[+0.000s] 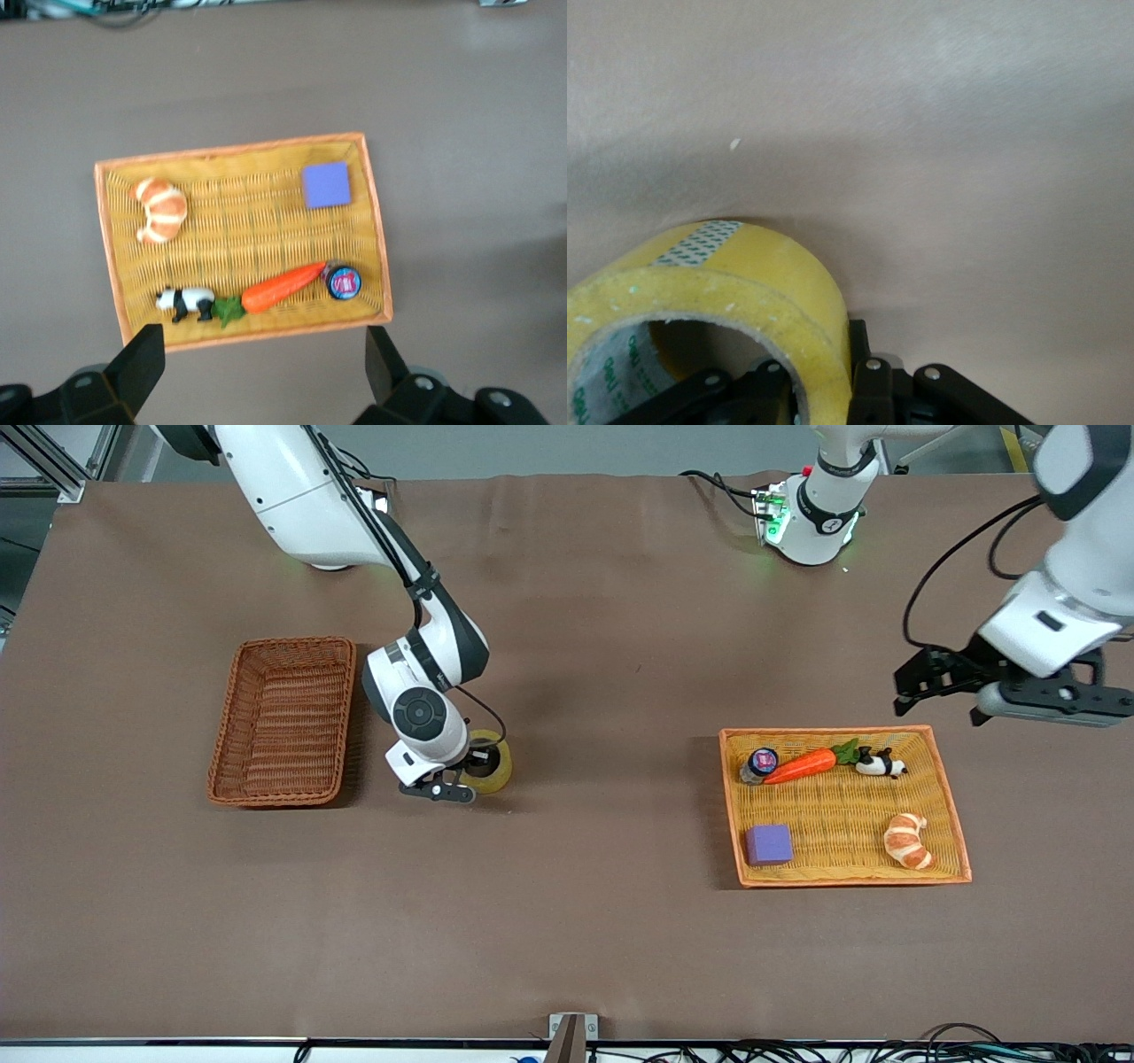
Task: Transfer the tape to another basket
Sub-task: 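Carry the tape with the right gripper and lower it into the basket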
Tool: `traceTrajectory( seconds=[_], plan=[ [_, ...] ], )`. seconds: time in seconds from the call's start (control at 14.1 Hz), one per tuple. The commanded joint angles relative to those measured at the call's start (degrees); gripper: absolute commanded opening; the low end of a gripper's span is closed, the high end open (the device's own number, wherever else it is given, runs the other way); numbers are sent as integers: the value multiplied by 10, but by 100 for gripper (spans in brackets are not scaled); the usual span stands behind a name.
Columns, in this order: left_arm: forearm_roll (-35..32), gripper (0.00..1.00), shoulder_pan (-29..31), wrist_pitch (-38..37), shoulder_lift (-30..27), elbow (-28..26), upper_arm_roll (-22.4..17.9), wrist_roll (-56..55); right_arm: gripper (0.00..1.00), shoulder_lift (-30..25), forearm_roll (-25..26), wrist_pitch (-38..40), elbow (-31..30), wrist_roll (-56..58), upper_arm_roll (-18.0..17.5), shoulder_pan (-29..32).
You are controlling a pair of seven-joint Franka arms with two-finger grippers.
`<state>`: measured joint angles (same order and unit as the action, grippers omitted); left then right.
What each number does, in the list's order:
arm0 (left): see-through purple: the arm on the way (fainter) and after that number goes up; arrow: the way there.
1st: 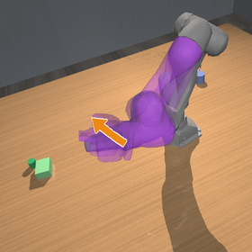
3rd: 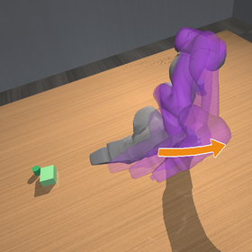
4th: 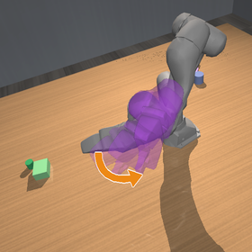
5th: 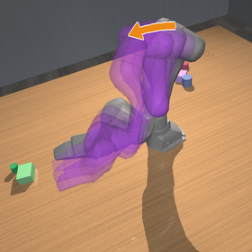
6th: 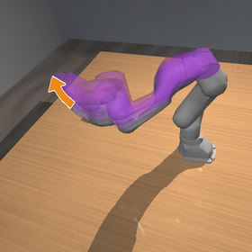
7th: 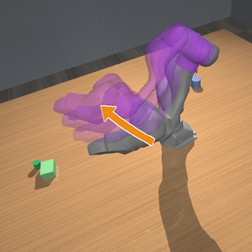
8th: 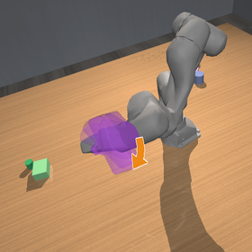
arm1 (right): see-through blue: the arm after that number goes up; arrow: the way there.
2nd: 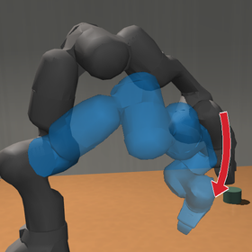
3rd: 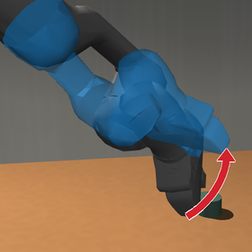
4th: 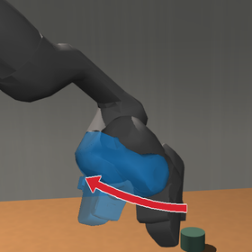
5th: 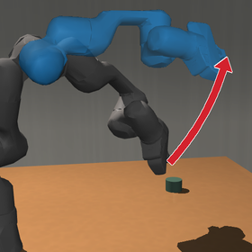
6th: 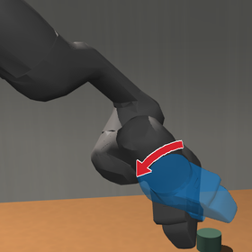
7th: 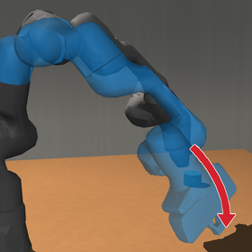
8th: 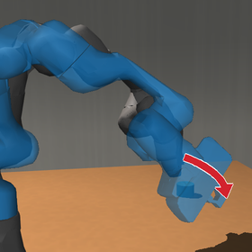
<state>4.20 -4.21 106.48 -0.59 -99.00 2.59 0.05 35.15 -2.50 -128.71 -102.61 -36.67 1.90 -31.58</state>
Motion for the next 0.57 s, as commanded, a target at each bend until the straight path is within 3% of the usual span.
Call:
traceTrajectory(
  seconds=[0.0,0.5],
  plan=[
    [9,100,-3,-21,-16,-11,-7,-5,0,-79,1,66,-3,22,-4,44],
    [-19,100,23,-18,-27,-41,14,-7,0,-189,12,198,-17,325,-3,231]
  ],
)
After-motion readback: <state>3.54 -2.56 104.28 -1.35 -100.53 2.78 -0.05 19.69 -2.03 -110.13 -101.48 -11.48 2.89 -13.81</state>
